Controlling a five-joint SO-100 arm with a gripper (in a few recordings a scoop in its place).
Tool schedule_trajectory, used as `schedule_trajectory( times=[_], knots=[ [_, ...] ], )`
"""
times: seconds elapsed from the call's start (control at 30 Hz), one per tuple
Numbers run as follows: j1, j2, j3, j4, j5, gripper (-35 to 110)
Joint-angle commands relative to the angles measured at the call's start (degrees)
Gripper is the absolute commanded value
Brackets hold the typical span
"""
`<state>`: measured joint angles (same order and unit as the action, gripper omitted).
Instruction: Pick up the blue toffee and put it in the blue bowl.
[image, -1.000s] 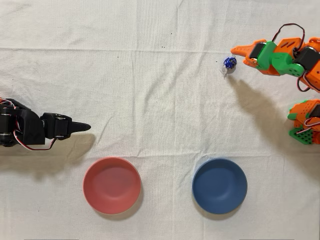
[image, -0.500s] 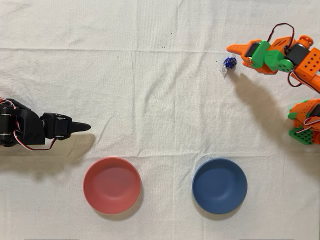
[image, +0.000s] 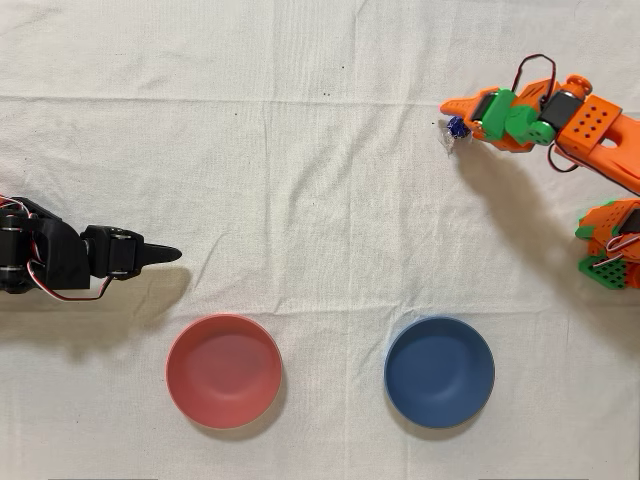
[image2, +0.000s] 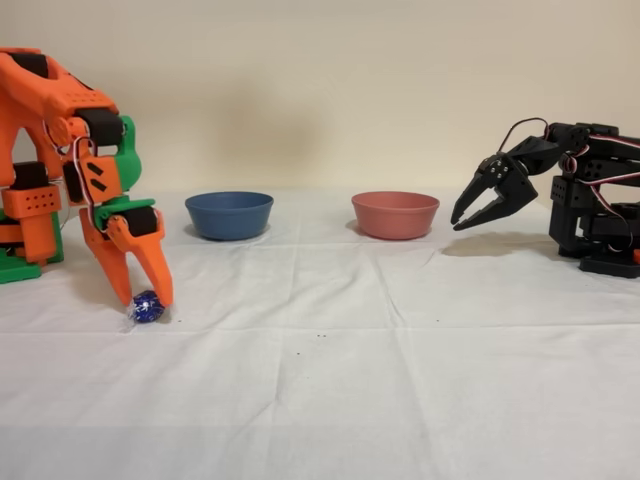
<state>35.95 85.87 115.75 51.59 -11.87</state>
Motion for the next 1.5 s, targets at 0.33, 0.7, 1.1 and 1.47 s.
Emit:
schedule_trajectory(
  times=[0.33, 0.7, 1.1, 1.47],
  knots=[
    [-1.05, 0.00, -2.81, -0.97, 0.26, 31],
    [-0.09, -1.41, -2.99, -2.20, -1.49, 24],
    [1.14, -1.85, -3.60, -2.29, -2.99, 15],
    [1.85, 3.78, -1.85, -0.88, -5.62, 15]
  ],
)
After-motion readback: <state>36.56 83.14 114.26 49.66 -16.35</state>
